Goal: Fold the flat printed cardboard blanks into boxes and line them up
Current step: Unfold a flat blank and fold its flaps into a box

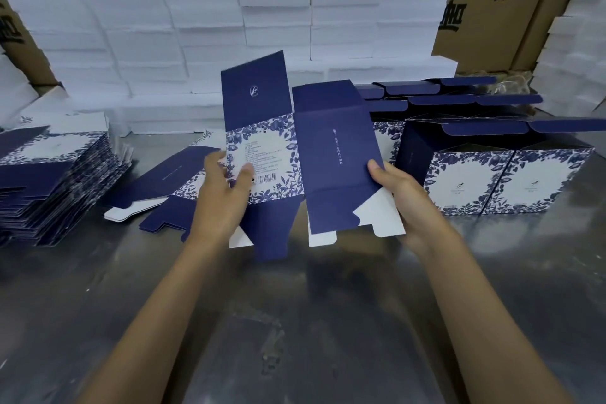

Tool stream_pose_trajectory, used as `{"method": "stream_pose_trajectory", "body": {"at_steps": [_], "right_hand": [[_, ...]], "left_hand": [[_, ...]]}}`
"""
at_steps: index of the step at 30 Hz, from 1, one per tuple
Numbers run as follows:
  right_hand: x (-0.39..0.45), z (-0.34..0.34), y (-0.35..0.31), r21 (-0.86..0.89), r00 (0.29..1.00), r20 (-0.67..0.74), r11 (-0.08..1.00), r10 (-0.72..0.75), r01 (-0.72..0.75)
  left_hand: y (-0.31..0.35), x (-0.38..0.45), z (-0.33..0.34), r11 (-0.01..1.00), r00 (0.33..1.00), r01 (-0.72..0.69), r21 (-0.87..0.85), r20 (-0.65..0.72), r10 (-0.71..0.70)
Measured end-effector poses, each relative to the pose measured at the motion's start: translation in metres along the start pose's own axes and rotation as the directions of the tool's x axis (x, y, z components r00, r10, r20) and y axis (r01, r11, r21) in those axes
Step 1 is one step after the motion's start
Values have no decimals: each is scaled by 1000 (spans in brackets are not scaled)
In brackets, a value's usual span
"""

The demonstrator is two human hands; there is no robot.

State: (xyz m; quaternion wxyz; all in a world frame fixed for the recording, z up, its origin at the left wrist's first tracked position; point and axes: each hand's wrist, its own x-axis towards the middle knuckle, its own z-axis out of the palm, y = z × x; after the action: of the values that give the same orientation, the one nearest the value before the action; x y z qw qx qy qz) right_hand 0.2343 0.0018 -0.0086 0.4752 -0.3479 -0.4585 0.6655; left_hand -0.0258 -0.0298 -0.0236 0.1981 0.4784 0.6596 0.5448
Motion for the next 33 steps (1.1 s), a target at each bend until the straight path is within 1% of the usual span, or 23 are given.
{"method": "stream_pose_trajectory", "body": {"at_steps": [1, 2, 3, 4, 5, 6, 7, 8, 9, 10, 13, 14, 17, 19, 21, 24, 27, 29, 32, 33], "right_hand": [[0, 1, 0, 30, 1000, 16, 999, 11, -12], [0, 1, 0, 60, 999, 38, 998, 29, -31], [0, 2, 1, 78, 997, 60, 996, 48, -53], [0, 4, 2, 89, 995, 79, 993, 68, -75], [0, 5, 3, 94, 992, 94, 991, 84, -93], [1, 6, 4, 98, 990, 104, 989, 96, -107], [1, 8, 6, 112, 987, 118, 987, 104, -118], [2, 10, 8, 139, 984, 138, 982, 110, -129], [3, 12, 8, 170, 981, 163, 976, 109, -137], [4, 14, 9, 189, 977, 187, 972, 102, -138], [4, 15, 11, 109, 978, 199, 991, 59, -82], [4, 14, 12, 88, 979, 201, 994, 44, -63], [3, 10, 17, -66, 956, 294, 998, 2, 18], [4, 9, 22, -202, 947, 319, 975, -20, 89], [7, 11, 29, -357, 954, 297, 922, -42, 152], [13, 16, 39, -558, 973, 199, 803, -113, 207], [18, 17, 48, -652, 979, 121, 730, -165, 204], [20, 15, 51, -743, 981, 82, 644, -179, 179], [21, 12, 48, -825, 982, 80, 542, -168, 160], [21, 10, 46, -861, 983, 77, 487, -164, 148]], "left_hand": [[1, -1, -1, 990, 997, -79, 113, 28, 77], [3, -1, -3, 960, 985, -167, 224, 87, 151], [6, -2, -4, 925, 962, -246, 289, 188, 197], [9, -4, -7, 906, 925, -292, 305, 329, 188], [11, -5, -8, 911, 870, -301, 280, 471, 143], [12, -7, -8, 925, 804, -297, 237, 585, 108], [13, -10, -7, 933, 749, -303, 195, 654, 106], [12, -13, -5, 929, 715, -327, 171, 688, 125], [13, -15, -2, 925, 703, -348, 151, 695, 150], [14, -16, 1, 929, 712, -348, 126, 680, 175], [16, -16, 4, 960, 791, -278, 13, 570, 221], [16, -15, 4, 964, 804, -263, -26, 546, 234], [20, -15, 3, 964, 827, -255, -80, 498, 260], [25, -19, 3, 963, 847, -249, -101, 460, 267], [27, -21, 2, 948, 850, -286, -138, 420, 318], [27, -20, 2, 932, 852, -326, -156, 379, 362], [25, -17, 0, 945, 873, -267, -190, 368, 320], [25, -15, -1, 957, 887, -230, -177, 368, 281], [21, -12, -2, 959, 892, -250, -136, 353, 283], [20, -11, -2, 958, 897, -257, -127, 337, 286]]}}
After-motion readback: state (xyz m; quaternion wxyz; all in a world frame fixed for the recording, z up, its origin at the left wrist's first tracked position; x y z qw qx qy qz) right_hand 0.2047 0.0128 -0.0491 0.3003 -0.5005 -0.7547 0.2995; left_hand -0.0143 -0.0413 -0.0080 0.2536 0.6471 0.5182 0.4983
